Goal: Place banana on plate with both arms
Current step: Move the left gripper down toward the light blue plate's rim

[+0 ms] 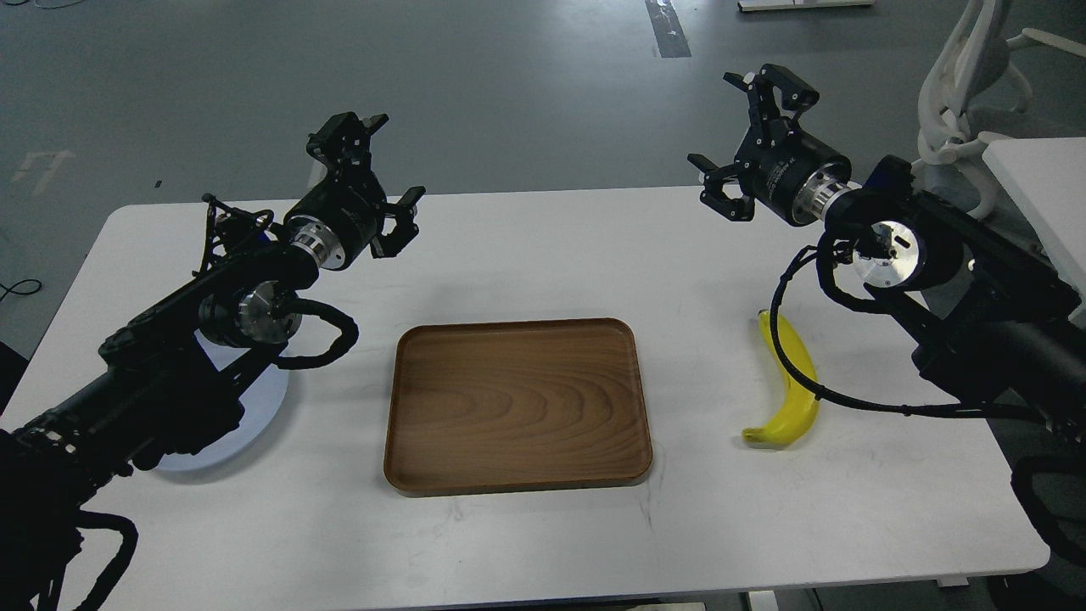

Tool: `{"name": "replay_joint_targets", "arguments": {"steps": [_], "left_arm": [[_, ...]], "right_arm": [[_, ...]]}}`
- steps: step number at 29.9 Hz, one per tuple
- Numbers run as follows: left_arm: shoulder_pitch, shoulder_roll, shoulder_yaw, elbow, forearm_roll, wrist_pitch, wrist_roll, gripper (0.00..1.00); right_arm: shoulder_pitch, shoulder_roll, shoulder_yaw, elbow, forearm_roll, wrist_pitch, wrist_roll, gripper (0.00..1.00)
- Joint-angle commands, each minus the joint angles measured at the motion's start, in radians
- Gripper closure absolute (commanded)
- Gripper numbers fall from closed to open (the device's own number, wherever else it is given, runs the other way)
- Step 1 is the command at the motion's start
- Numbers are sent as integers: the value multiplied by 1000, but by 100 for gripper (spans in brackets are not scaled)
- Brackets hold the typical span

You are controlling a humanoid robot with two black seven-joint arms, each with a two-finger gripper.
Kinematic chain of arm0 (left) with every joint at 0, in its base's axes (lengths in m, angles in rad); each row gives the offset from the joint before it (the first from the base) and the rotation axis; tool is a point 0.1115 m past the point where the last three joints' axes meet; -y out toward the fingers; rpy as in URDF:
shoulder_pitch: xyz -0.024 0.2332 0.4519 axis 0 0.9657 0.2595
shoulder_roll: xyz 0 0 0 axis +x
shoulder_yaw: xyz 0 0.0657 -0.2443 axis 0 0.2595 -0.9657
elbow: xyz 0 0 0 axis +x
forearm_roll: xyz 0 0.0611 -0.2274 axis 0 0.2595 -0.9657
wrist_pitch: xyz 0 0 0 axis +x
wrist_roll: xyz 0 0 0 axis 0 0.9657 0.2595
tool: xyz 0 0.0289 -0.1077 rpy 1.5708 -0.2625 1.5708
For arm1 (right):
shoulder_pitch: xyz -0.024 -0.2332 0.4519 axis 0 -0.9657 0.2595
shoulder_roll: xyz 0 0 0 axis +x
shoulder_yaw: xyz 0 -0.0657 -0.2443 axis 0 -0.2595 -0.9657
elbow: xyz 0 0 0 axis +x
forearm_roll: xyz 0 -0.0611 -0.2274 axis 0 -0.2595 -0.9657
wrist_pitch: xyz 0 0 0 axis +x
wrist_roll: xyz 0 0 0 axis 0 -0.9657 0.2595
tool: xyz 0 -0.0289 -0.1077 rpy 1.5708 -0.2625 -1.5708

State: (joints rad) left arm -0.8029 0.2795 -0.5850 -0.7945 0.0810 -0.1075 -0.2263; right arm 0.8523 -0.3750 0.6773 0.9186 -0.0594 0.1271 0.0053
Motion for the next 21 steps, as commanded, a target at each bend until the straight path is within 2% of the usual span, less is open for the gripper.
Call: {"name": "replay_joint_targets", "arguments": {"steps": [1, 5, 12, 21], "left_arm": [[13, 12, 2, -8, 6, -35, -2, 2], [25, 38, 1, -17, 11, -70, -18, 2], [27, 50, -16, -17, -1, -75, -19, 2], [28, 89, -21, -43, -1, -119, -11, 2]], "right_arm": [[-13, 27, -4, 3, 1, 3, -2, 1], [-15, 53, -4, 0, 0, 3, -1, 1], [-16, 53, -7, 2, -3, 6, 1, 1], [-13, 64, -8, 12, -5, 6, 1, 1]]}}
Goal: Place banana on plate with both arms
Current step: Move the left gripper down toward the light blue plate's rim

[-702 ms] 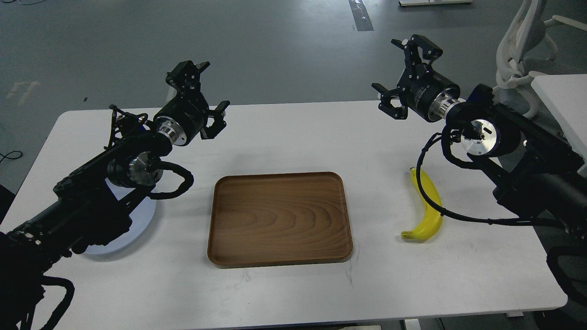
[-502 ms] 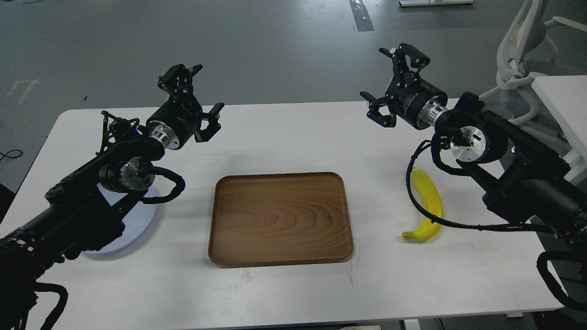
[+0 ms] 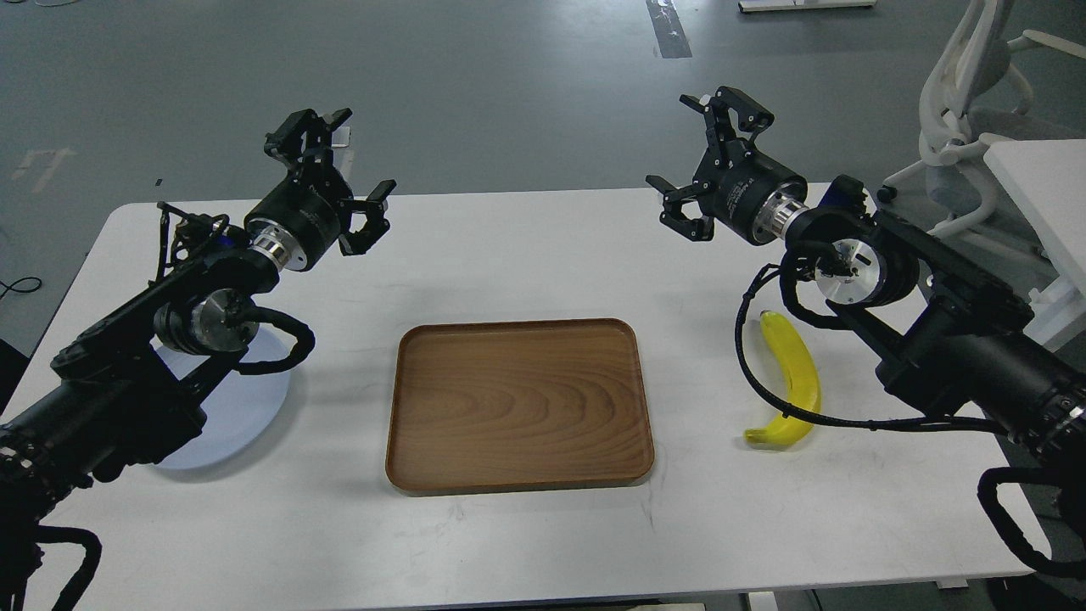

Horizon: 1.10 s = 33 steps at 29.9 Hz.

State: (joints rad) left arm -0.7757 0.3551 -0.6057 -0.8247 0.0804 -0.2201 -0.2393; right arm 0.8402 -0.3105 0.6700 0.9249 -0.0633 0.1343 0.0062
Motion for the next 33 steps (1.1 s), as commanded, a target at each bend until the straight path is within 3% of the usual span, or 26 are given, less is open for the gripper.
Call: {"name": "replay_joint_targets", "arguments": {"steps": [1, 33], "left_arm": [[3, 22, 0, -20, -1, -7, 3, 2], [49, 56, -2, -62, 5, 8, -8, 2]], "right_arm": [[-3, -4, -1, 14, -1, -1, 0, 1], [-12, -4, -3, 31, -12, -1, 8, 1]]}}
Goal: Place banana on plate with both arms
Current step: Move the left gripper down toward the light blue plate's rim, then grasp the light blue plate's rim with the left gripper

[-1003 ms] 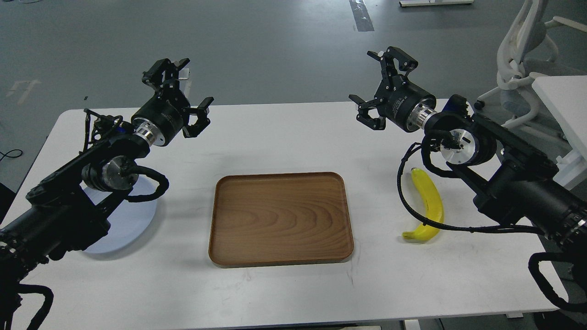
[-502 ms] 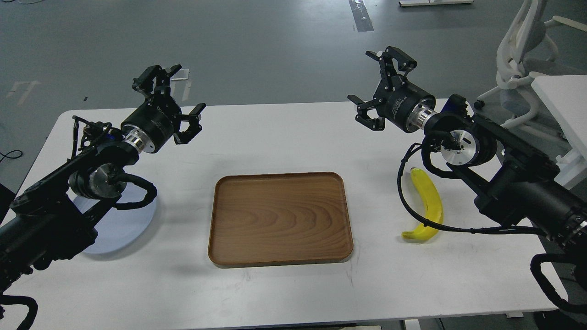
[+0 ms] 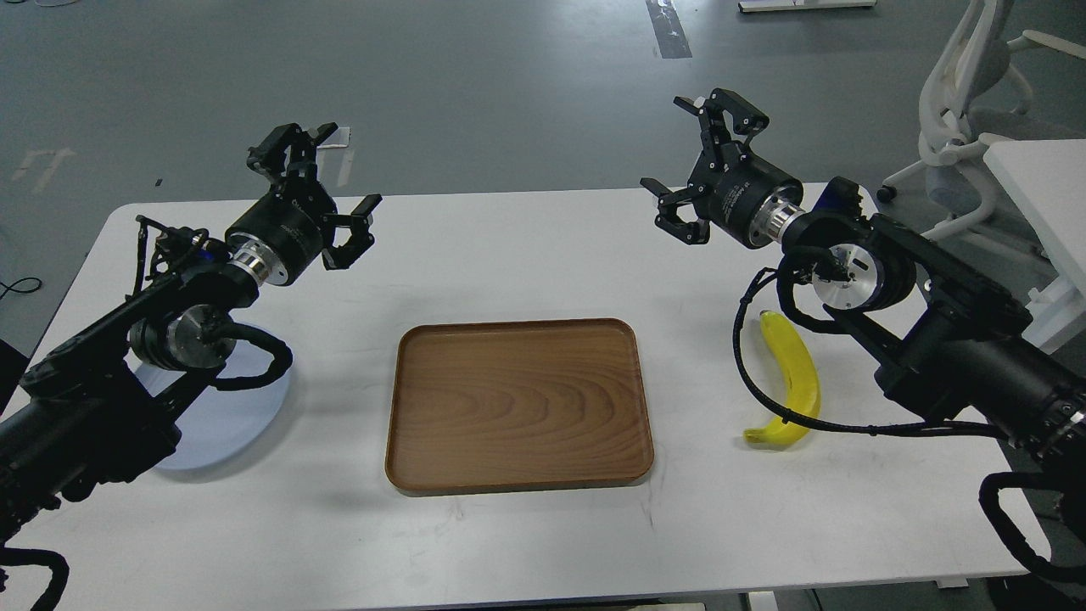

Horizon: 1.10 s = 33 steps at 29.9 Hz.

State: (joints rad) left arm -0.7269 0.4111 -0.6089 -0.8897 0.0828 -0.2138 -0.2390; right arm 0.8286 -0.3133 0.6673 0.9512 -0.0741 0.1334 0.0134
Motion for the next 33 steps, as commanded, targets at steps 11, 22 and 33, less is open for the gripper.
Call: {"name": "replay_joint_targets", "arguments": {"steps": [11, 22, 33], "left_arm": [[-2, 2, 3, 2, 11, -1, -11, 2], [-14, 15, 21, -17, 171, 5, -13, 2], [33, 322, 206, -196, 1362, 419, -63, 2]], "right_arm": [[-2, -3, 0, 12, -1, 0, 2, 1], [-2, -4, -25, 12, -3, 0, 5, 1], [-6, -6, -17, 8, -4, -1, 7, 1]]}}
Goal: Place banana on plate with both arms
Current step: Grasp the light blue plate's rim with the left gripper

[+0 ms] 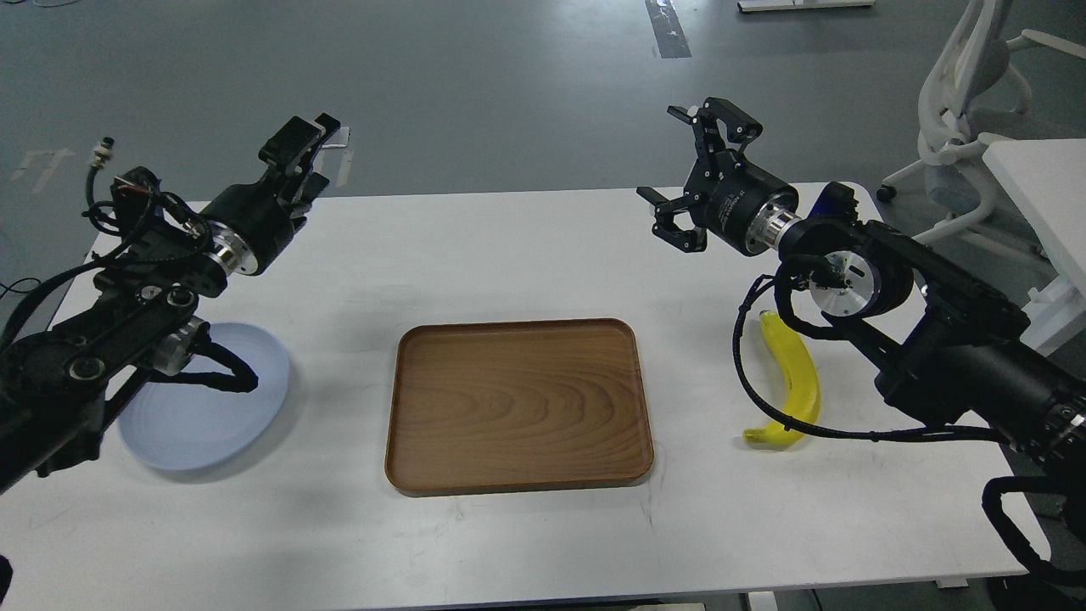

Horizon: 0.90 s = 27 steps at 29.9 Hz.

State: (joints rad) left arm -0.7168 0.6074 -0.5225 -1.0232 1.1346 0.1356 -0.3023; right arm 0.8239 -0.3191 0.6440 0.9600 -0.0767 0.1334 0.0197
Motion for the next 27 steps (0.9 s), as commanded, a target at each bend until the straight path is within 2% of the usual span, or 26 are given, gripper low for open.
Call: {"name": "replay_joint_targets", "arguments": {"steps": [1, 4, 8, 15, 27], "left_arm": [[25, 182, 189, -80, 351, 123, 0, 2], [30, 290, 373, -71, 366, 258, 0, 2], [36, 353, 479, -35, 334, 288, 2, 2], [129, 359, 490, 86, 257, 291, -20, 3], [234, 301, 492, 186, 165, 289, -31, 3]], "right_arm": [[-2, 0, 8, -3, 0, -1, 0, 1], [-5, -1, 8, -3, -1, -1, 0, 1], [-6, -1, 6, -3, 0, -1, 0, 1], [-8, 0, 3, -4, -1, -8, 0, 1], [-9, -6, 0, -4, -1, -8, 0, 1]]}}
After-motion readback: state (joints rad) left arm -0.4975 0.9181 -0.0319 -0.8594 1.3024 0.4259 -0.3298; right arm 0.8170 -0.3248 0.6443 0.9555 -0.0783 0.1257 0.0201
